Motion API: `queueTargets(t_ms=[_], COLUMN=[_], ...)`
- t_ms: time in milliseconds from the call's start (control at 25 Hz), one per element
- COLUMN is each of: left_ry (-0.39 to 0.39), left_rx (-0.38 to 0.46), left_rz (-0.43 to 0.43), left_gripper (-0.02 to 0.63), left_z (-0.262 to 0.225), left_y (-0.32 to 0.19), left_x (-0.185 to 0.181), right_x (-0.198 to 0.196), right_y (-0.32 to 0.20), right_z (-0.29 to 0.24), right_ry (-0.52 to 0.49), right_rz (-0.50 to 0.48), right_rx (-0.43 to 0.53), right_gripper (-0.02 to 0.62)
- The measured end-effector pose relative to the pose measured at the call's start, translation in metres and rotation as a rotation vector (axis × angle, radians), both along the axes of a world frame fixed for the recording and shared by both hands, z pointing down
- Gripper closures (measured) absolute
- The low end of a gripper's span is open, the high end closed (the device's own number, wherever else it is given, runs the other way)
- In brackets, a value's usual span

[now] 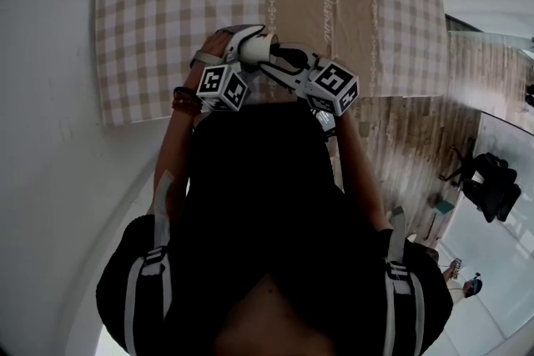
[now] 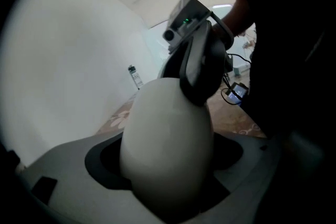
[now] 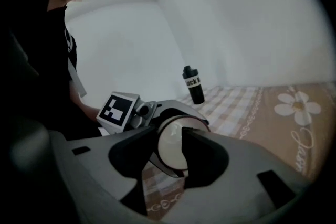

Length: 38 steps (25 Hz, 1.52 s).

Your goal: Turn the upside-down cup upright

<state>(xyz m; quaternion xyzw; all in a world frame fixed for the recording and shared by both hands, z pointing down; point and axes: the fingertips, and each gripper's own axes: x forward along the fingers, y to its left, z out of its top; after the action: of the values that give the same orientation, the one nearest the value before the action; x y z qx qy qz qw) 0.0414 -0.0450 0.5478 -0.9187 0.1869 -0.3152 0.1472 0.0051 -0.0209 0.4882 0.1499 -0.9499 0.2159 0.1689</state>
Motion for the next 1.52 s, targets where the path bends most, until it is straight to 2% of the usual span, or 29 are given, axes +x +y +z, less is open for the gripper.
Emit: queueTargets(t_ms=[80, 120, 320, 520, 640, 840, 960, 1000, 1040, 1160, 1280, 1360, 1480, 1520], left_ry=[0.109, 0.18, 0.565, 0.822, 0.903, 0.965, 0.946, 0.932, 0.919, 0.904, 0.896, 0.838, 0.66, 0.631], left_rx=[-0.065, -0.099, -0.248, -0.273, -0.286, -0.301, -0.295, -0.291, -0.282, -0.268, -0.275, -0.269, -0.254, -0.253], left_rz=[-0.079, -0.121, -0.274, -0.257, -0.232, -0.159, -0.143, -0.14, -0.135, -0.126, -0.099, -0.082, -0.09, -0.096], left_gripper=[0.19, 0.19, 0.19, 0.19, 0.19, 0.19, 0.19, 0.19, 0.19, 0.19, 0.192, 0.19, 0.19, 0.19], left_z=[-0.007, -0.013, -0.061, -0.116, -0.13, -0.14, -0.14, -0.139, -0.138, -0.136, -0.136, -0.131, -0.108, -0.102], left_y=[-0.012, -0.019, -0.041, -0.036, -0.028, -0.014, -0.01, -0.009, -0.008, -0.008, -0.007, -0.006, -0.005, -0.005], left_x=[-0.013, -0.021, -0.059, -0.062, -0.058, -0.048, -0.041, -0.038, -0.034, -0.03, -0.03, -0.027, -0.02, -0.018], right_x=[0.014, 0.021, 0.043, 0.027, 0.013, 0.013, 0.01, 0.009, 0.01, 0.013, 0.011, 0.012, 0.017, 0.018], right_y=[-0.014, -0.021, -0.046, -0.044, -0.037, -0.044, -0.046, -0.047, -0.048, -0.048, -0.045, -0.047, -0.052, -0.053], right_z=[-0.006, -0.008, -0.015, -0.034, -0.042, -0.042, -0.049, -0.051, -0.053, -0.051, -0.054, -0.058, -0.057, -0.056], right_ry=[-0.026, -0.036, -0.101, -0.165, -0.181, -0.176, -0.19, -0.195, -0.199, -0.196, -0.181, -0.154, -0.07, -0.051], right_rz=[0.072, 0.11, 0.267, 0.272, 0.253, 0.299, 0.301, 0.312, 0.331, 0.378, 0.356, 0.351, 0.355, 0.354], right_rx=[0.029, 0.04, 0.031, 0.099, 0.149, 0.182, 0.198, 0.204, 0.205, 0.19, 0.232, 0.27, 0.345, 0.358], right_gripper=[0.382, 0.37, 0.37, 0.37, 0.37, 0.374, 0.387, 0.403, 0.453, 0.489, 0.531, 0.538, 0.545, 0.545])
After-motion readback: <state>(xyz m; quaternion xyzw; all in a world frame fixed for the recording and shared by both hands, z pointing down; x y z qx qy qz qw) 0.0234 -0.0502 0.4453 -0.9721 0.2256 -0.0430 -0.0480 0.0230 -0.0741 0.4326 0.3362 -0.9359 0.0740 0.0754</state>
